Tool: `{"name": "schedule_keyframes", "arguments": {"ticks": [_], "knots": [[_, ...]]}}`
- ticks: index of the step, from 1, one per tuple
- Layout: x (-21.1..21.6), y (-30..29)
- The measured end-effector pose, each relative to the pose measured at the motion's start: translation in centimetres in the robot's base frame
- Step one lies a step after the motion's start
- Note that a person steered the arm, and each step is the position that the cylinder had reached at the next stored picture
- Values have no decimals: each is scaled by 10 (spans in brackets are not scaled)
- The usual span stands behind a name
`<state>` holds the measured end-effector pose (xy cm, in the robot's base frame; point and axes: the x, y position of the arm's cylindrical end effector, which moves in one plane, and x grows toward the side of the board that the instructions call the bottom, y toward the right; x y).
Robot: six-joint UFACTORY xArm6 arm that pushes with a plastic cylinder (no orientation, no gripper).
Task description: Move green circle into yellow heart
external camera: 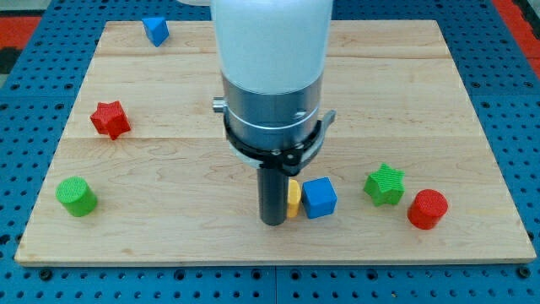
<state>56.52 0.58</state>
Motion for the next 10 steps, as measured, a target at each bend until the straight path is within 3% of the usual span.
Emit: {"name": "schedule_keyframes", "arguments": {"ticks": [2,3,4,6,7,8,10], "knots": [[0,63],[48,39],[54,12],[50,-240],[21,-304],[-22,-283],[-35,-148]]}}
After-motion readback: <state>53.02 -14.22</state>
